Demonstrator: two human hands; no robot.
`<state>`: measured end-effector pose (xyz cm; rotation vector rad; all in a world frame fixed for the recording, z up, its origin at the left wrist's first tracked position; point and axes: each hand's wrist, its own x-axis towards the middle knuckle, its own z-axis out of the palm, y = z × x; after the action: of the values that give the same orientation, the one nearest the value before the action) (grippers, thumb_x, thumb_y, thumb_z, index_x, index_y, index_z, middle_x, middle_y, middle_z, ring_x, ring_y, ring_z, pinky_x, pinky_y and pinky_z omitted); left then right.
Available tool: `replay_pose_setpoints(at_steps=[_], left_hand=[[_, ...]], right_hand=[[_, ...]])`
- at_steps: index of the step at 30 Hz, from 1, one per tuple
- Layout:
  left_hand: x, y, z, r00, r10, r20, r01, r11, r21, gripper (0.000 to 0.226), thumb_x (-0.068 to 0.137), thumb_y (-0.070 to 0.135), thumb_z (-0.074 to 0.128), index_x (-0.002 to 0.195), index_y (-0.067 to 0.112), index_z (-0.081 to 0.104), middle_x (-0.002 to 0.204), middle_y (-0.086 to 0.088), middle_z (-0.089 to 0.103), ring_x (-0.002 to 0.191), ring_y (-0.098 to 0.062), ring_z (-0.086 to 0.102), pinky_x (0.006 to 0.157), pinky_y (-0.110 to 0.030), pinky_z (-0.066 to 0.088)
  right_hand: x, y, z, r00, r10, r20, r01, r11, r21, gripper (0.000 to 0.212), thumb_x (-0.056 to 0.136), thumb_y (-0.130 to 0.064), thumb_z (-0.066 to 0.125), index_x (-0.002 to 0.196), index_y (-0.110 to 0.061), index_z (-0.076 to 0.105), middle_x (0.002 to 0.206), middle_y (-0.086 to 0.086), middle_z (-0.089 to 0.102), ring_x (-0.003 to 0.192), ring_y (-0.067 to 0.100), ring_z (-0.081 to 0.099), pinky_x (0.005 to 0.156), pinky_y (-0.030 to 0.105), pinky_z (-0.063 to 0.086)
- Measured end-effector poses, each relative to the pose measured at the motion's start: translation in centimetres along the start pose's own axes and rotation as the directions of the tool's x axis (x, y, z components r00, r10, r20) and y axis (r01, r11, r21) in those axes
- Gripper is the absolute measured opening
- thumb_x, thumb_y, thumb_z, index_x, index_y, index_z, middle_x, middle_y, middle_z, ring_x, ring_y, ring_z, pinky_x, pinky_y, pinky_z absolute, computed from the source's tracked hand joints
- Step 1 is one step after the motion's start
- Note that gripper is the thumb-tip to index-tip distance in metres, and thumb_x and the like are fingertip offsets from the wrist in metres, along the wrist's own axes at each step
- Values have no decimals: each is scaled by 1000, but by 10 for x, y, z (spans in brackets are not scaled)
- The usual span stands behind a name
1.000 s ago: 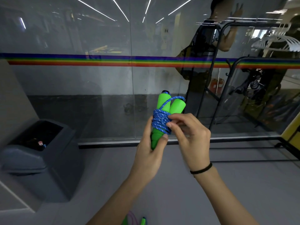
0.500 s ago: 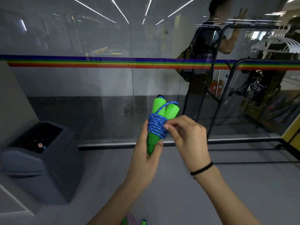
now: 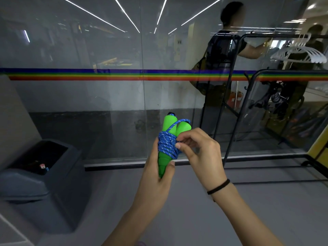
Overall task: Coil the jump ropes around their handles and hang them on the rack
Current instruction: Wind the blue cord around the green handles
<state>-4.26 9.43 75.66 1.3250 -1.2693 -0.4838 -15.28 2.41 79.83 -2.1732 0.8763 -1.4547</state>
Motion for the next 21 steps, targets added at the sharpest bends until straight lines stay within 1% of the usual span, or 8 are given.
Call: replay_pose_setpoints(at_steps=[1,3,6,9,12,15,18,21], left_hand=[[-1,1,-1,1000,-3,4,3,1000,30,68,81,31,46,144,38,19,142,22,38,127,14,34,97,2,26],[-4,1,-3,1000,2,5,-3,996,93,71,80,36,46,144,39,16,141,18,41,127,7,39,101,-10,31],[-8,2,-5,1000,18,-13,-16,986,169,72,78,41,44,144,43,15,132,14,47,119,-2,46,96,-20,36],[-11,3,-5,999,34,-15,-30,976,215,77,72,51,39,144,42,14,127,12,49,115,-5,47,94,-22,36],[-12,4,-6,999,48,-4,-46,969,244,77,72,50,38,144,42,13,126,11,49,115,-6,46,95,-24,37],[-12,6,-6,999,49,6,-49,967,248,75,73,49,37,144,41,13,128,12,48,117,-4,46,97,-24,37],[-10,4,-7,999,33,10,-34,967,254,72,77,41,41,144,39,15,129,12,49,117,-4,47,99,-27,39],[-8,2,-10,998,48,27,-54,954,296,75,73,48,38,145,37,18,124,10,52,115,-9,48,99,-32,41]], right_hand=[[0,0,-1,1000,16,7,-16,1000,27,10,74,-6,72,79,-13,67,79,-7,60,70,8,58,67,10,46],[-2,-1,-3,999,44,12,-45,996,74,12,73,-5,73,79,-14,68,78,-7,62,70,9,60,67,9,46],[-4,-1,-5,995,103,17,-104,985,140,18,71,-6,75,79,-19,67,79,-3,68,71,10,64,70,13,51],[-6,-1,-6,989,143,34,-147,978,150,19,70,-9,76,77,-24,66,76,-7,70,71,6,67,71,12,51],[-7,-2,-8,984,169,52,-174,976,130,15,71,-11,76,76,-23,67,74,-12,70,69,0,66,69,10,51],[-6,0,-9,980,170,102,-183,973,141,14,72,-10,75,81,-18,70,77,-7,70,69,4,64,69,13,51],[-5,2,-11,977,142,161,-164,978,132,13,72,-11,75,81,-18,69,77,-6,66,68,7,61,68,17,51],[-4,3,-17,965,130,226,-145,988,53,10,72,-15,76,77,-17,67,73,-6,66,69,7,63,70,17,52]])
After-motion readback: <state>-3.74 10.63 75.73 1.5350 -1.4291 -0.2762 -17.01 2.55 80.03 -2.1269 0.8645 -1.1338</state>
